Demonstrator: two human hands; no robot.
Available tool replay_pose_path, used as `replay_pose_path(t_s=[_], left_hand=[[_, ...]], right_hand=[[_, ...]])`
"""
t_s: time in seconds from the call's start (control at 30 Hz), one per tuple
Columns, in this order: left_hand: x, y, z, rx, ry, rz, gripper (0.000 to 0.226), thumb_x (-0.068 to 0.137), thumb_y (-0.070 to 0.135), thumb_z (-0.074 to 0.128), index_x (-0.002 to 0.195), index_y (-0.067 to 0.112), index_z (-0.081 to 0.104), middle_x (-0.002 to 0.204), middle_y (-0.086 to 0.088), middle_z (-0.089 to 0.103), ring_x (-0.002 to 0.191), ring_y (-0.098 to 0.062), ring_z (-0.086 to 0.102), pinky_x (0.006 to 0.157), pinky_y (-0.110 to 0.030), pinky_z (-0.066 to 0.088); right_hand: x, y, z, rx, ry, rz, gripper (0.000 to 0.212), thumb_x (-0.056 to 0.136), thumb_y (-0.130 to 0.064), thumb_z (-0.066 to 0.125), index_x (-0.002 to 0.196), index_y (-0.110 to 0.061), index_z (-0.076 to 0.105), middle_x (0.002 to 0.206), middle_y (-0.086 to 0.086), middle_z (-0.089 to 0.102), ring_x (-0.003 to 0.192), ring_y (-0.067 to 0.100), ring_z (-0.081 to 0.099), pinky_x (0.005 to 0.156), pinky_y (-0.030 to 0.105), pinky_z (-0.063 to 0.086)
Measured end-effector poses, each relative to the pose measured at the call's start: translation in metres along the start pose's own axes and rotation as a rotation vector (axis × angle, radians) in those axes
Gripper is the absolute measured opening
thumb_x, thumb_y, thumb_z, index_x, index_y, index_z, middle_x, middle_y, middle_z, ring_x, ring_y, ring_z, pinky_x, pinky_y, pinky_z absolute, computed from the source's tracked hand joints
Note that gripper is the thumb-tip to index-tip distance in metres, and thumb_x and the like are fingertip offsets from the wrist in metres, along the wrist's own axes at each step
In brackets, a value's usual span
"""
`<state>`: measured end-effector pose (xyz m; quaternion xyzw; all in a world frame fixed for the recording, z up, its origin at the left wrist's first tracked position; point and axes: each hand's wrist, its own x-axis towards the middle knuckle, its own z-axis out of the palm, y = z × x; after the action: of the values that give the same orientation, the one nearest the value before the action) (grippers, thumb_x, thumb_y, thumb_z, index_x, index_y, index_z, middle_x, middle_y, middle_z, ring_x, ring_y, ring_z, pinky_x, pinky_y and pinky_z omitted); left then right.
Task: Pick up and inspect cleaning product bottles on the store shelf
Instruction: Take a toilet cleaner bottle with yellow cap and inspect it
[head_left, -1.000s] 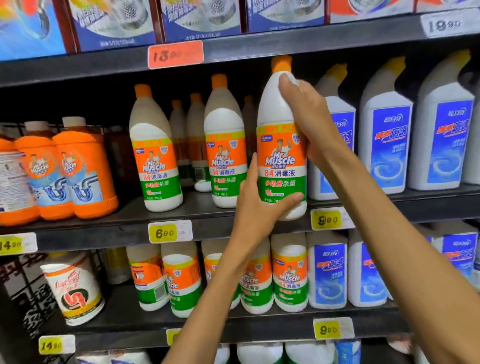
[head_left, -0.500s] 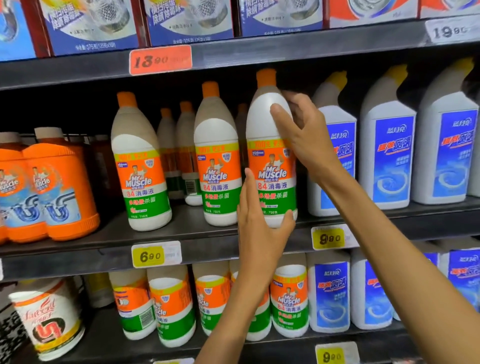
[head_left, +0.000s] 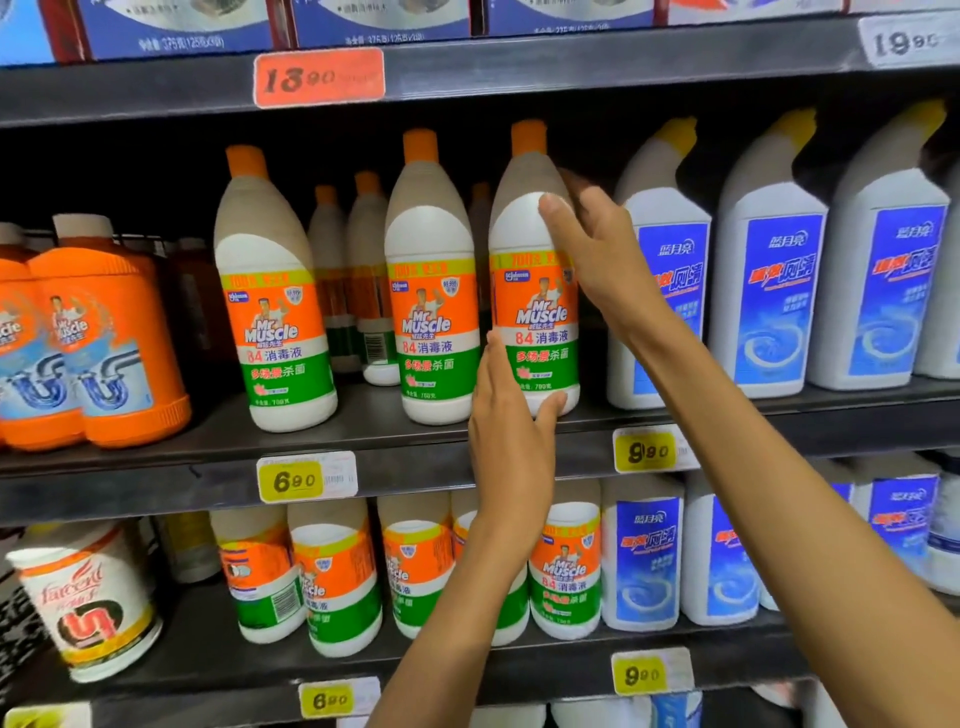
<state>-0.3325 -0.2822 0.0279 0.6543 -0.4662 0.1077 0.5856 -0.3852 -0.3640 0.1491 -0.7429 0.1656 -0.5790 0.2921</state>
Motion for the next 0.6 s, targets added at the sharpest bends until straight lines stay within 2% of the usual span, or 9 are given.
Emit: replay_pose_path(t_s=[0.07,0.13,0.2,0.27,0.33,0.4,0.43,0.5,0.6], left_hand=[[0.0,0.002,0.0,-0.011,0.005,-0.015,0.077,0.086,0.013,0.067,0.149,0.014,0.022,0.15,-0.006,0.035,0.132,-0.017,0.038,0.096,-0.007,0.021],[-0.001,0.005,-0.001,-0.024,-0.002,-0.025,0.077,0.087,0.011,0.066,0.149,0.013,0.021,0.149,-0.007,0.035,0.13,-0.016,0.038,0.092,-0.004,0.017],[0.0,0.007,-0.004,-0.022,-0.036,-0.026,0.077,0.088,0.009,0.064,0.15,0.013,0.018,0.15,-0.007,0.031,0.133,-0.017,0.035,0.095,-0.006,0.017],[-0.002,0.009,-0.007,0.011,-0.061,-0.013,0.077,0.089,0.005,0.062,0.15,0.011,0.015,0.151,-0.008,0.027,0.137,-0.018,0.031,0.104,-0.013,0.02],[-0.01,0.014,-0.008,0.061,0.015,0.04,0.072,0.088,0.002,0.06,0.148,0.01,0.02,0.15,-0.01,0.028,0.138,-0.02,0.029,0.109,-0.02,0.022],[-0.019,0.024,-0.005,0.083,0.127,0.154,0.064,0.087,0.0,0.06,0.144,0.008,0.031,0.145,-0.011,0.035,0.134,-0.021,0.033,0.11,-0.026,0.027],[-0.022,0.029,-0.002,0.071,0.134,0.212,0.06,0.087,0.0,0.06,0.141,0.008,0.037,0.142,-0.011,0.039,0.132,-0.021,0.036,0.109,-0.025,0.028],[-0.023,0.039,0.008,0.027,0.034,0.276,0.054,0.088,0.001,0.057,0.139,0.008,0.041,0.14,-0.01,0.043,0.131,-0.018,0.038,0.107,-0.014,0.023],[-0.015,0.046,0.026,-0.011,-0.123,0.272,0.06,0.089,0.003,0.056,0.143,0.007,0.032,0.147,-0.009,0.037,0.134,-0.015,0.034,0.097,0.006,0.011]], right_hand=[[-0.001,-0.002,0.001,-0.029,0.009,0.015,0.019,0.098,-0.028,0.048,0.09,-0.011,0.046,0.091,0.006,0.06,0.085,0.011,0.061,0.069,0.023,0.051],[-0.004,-0.006,-0.001,-0.061,-0.011,0.014,0.027,0.098,-0.027,0.05,0.105,-0.002,0.051,0.106,0.015,0.063,0.097,0.019,0.062,0.081,0.033,0.054],[-0.012,-0.009,-0.004,-0.134,-0.005,0.002,0.037,0.095,-0.024,0.055,0.125,-0.003,0.05,0.124,0.015,0.059,0.111,0.022,0.058,0.093,0.036,0.05],[-0.029,-0.008,-0.01,-0.105,0.079,-0.031,0.041,0.093,-0.016,0.059,0.131,-0.006,0.049,0.131,0.011,0.057,0.118,0.018,0.055,0.096,0.023,0.047],[-0.046,-0.003,-0.022,-0.024,0.235,-0.078,0.036,0.091,-0.009,0.06,0.126,-0.005,0.054,0.124,0.008,0.061,0.113,0.013,0.057,0.09,0.011,0.045],[-0.051,0.002,-0.041,-0.038,0.375,-0.12,0.031,0.09,-0.007,0.061,0.121,-0.005,0.057,0.118,0.007,0.063,0.108,0.012,0.059,0.086,0.01,0.045],[-0.048,0.005,-0.051,-0.057,0.405,-0.116,0.032,0.09,-0.007,0.061,0.121,-0.005,0.056,0.119,0.007,0.062,0.11,0.012,0.057,0.089,0.012,0.045],[-0.038,0.009,-0.066,-0.106,0.38,-0.082,0.037,0.092,-0.01,0.059,0.127,-0.005,0.052,0.127,0.007,0.058,0.117,0.014,0.054,0.099,0.022,0.044],[-0.021,0.014,-0.074,-0.3,0.227,-0.119,0.044,0.095,-0.015,0.054,0.136,-0.001,0.043,0.137,0.012,0.05,0.126,0.022,0.047,0.106,0.029,0.036]])
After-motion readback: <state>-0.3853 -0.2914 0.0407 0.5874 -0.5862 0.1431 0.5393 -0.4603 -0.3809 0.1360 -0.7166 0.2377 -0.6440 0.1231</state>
